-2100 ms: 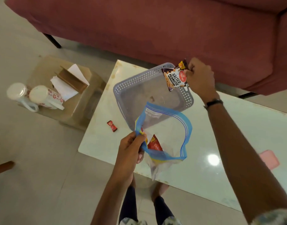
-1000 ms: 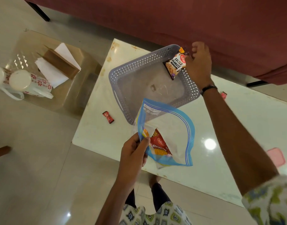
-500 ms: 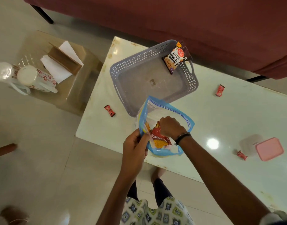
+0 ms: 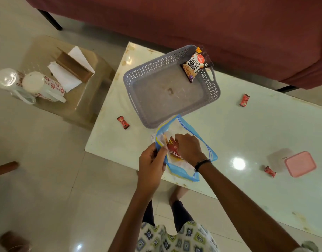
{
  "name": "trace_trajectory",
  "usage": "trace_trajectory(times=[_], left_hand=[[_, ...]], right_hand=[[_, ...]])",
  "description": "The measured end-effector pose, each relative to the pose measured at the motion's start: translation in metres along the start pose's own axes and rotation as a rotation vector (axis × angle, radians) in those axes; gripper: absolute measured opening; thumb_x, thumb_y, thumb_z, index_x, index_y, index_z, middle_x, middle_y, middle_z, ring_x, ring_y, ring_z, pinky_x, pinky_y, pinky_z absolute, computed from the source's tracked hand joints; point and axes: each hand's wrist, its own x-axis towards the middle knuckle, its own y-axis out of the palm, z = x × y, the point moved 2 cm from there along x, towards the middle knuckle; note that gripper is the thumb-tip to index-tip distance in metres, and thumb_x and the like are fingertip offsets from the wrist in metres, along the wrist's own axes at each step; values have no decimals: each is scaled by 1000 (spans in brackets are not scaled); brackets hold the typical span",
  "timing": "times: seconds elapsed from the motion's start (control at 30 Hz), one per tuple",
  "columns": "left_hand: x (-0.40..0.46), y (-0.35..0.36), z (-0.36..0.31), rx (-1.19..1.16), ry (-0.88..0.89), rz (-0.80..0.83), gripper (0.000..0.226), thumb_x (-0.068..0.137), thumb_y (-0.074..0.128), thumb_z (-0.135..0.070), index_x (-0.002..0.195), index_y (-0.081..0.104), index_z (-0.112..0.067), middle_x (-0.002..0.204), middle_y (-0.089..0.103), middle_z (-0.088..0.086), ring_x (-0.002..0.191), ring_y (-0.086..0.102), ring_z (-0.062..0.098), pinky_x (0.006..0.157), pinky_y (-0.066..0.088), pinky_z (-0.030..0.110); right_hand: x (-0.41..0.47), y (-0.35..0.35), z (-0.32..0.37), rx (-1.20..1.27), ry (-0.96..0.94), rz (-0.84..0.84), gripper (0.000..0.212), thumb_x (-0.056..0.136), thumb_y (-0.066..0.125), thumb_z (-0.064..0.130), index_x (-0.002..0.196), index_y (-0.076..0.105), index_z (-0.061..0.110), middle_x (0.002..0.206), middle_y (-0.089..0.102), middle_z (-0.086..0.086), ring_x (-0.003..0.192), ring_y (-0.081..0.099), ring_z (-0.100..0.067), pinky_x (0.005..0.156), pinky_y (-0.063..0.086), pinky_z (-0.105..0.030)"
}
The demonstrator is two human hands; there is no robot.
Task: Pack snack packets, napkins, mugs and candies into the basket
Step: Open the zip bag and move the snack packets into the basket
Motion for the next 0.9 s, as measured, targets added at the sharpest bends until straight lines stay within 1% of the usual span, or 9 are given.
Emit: trace_trajectory(times=[0.07,0.17,0.33,0.47,0.53,0.63,0.7,0.8,0.9], left_hand=[[1,-2,-3,-27,3,-8,29,92,53,-7,69,42,7,50,34,4,42,30,8,40,29,16],[4,-4,-5,-26,0,-20,29,92,53,-9,68,45,3,49,38,2,40,32,7,39,30,15],[5,-1,-5,-12,7,-5,32,93,53,-9,62,45,-7,44,41,-5,38,34,7,40,32,15],[8,2,-8,-50,18,-37,29,92,52,-7,65,44,-1,47,38,4,37,32,7,40,31,17],[11,4,-9,-61,24,-44,31,93,51,-6,62,45,-3,45,40,0,36,33,6,39,31,16],[18,8,-13,-67,36,-49,32,92,50,-3,61,44,-5,45,39,1,35,31,6,38,29,16],[22,11,-16,-56,42,-44,33,92,50,-3,60,43,-5,43,39,0,35,31,6,38,29,16],[25,14,-18,-37,29,-44,31,92,51,-4,61,43,-5,44,40,0,36,32,7,39,30,16],[26,18,-17,-23,7,-45,31,92,51,-6,62,43,-6,43,41,-3,36,33,6,39,31,16]], right_hand=[[-14,-21,4,8,-34,-49,18,89,46,9,101,59,12,93,67,-14,90,62,-34,63,37,-34],[-37,-59,3,88,-55,-92,25,86,55,15,108,62,23,96,72,-7,96,62,-31,76,47,-35],[-78,-123,-8,425,-129,-116,14,83,66,23,96,71,26,86,74,2,82,67,-20,74,54,-35],[-92,-161,-20,667,-222,-250,20,86,66,18,88,66,37,69,65,25,69,61,5,62,49,-9],[-90,-177,-26,750,-253,-340,14,88,65,16,91,66,30,74,67,15,68,59,3,61,49,-11],[-81,-198,-36,888,-246,-502,9,87,63,23,92,69,27,85,70,-3,75,61,-10,67,54,-31],[-68,-206,-45,864,-213,-622,11,87,62,27,94,69,22,86,71,-8,72,62,-17,67,53,-38],[-35,-205,-59,693,-94,-737,19,86,60,29,98,68,16,74,63,4,65,56,-10,58,46,-25],[14,-185,-72,527,6,-706,21,86,58,26,100,68,14,84,67,-2,78,60,-17,69,48,-30]])
